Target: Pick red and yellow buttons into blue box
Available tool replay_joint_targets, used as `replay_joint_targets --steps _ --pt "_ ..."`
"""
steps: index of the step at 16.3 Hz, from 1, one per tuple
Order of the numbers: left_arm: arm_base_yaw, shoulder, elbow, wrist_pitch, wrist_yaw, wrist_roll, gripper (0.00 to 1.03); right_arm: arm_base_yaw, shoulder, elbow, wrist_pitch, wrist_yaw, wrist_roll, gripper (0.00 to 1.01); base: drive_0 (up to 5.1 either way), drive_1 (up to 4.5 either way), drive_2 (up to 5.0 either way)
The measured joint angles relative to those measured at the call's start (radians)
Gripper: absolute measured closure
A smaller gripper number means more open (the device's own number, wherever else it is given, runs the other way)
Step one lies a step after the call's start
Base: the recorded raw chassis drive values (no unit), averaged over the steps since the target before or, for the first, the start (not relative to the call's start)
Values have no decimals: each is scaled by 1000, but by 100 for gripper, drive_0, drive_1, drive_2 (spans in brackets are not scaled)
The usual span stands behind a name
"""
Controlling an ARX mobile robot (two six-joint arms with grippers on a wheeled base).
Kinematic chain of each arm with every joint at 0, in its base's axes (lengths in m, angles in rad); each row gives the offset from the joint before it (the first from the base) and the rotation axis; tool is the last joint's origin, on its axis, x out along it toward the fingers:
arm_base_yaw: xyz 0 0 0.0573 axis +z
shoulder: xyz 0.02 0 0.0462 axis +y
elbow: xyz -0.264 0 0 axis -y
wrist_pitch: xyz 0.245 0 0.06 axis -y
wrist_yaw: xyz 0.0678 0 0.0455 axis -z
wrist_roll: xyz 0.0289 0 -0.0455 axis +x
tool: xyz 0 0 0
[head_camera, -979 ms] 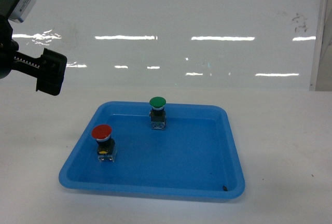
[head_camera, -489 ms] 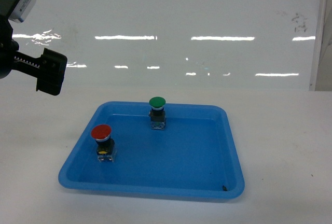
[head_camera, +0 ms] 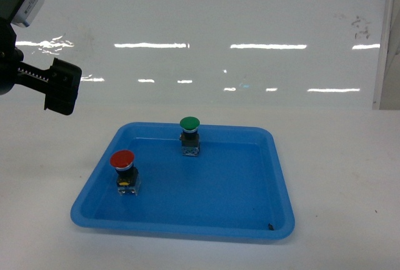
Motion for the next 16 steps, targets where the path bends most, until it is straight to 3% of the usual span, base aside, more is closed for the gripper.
replay_joint_targets --steps 4,11,12,14,16 --pt "-21 39 43 -90 42 -1 5 0 0 0 0 0 0 75 0 0 0" --pt "-124 47 76 -314 257 -106 5 0 0 0 0 0 0 75 0 0 0" --pt "-131 47 78 -315 249 -113 5 0 0 0 0 0 0 75 0 0 0" --pt "-133 45 79 -277 177 -104 5 0 0 0 0 0 0 75 0 0 0" --pt "-131 45 79 -282 173 -101 5 0 0 0 0 0 0 75 0 0 0"
